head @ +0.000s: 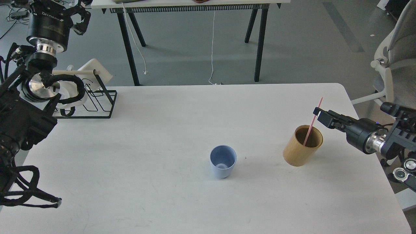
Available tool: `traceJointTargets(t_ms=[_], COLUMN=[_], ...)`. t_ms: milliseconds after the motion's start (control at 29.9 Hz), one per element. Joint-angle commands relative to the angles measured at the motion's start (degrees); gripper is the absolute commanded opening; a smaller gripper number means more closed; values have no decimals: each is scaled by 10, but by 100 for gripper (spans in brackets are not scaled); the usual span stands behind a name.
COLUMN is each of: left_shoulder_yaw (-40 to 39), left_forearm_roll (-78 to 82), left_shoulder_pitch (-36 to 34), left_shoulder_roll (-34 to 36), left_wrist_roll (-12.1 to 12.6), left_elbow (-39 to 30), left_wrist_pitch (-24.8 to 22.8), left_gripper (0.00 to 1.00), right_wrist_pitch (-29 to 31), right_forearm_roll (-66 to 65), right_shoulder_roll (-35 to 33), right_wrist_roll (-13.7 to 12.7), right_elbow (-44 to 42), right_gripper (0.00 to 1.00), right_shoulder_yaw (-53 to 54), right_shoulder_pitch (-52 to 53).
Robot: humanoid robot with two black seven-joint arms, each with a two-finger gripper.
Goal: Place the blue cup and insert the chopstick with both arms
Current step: 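Reach the right gripper to the pink straw in the tan cylinder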
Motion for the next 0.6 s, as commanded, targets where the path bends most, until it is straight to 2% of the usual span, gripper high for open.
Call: traceJointTargets(t_ms=[0, 134, 368, 568], left_shoulder_yaw=[0, 0, -3, -4], left_forearm_roll=[-1, -1, -1, -1], left_shoulder_pitch=[0, 0, 0, 0], left_shoulder_roll=[2, 5, 10, 14], left_wrist_roll=[-1, -2, -2, -2], left_elbow=[0, 0, 0, 0], left_wrist_pitch=[0, 0, 0, 0], left_gripper=[99, 99, 99, 99], right_wrist_pitch=[0, 0, 3, 4], right_forearm_roll=[-1, -1, -2, -2], right_shoulder_roll=[1, 4, 11, 19], right_wrist_roll=[-1, -6, -8, -8], right_elbow=[-4, -4, -14, -15], right_gripper=[54, 51, 23, 18], right_shoulder_yaw=[-29, -43, -44, -45], right_shoulder_pitch=[25, 35, 37, 38])
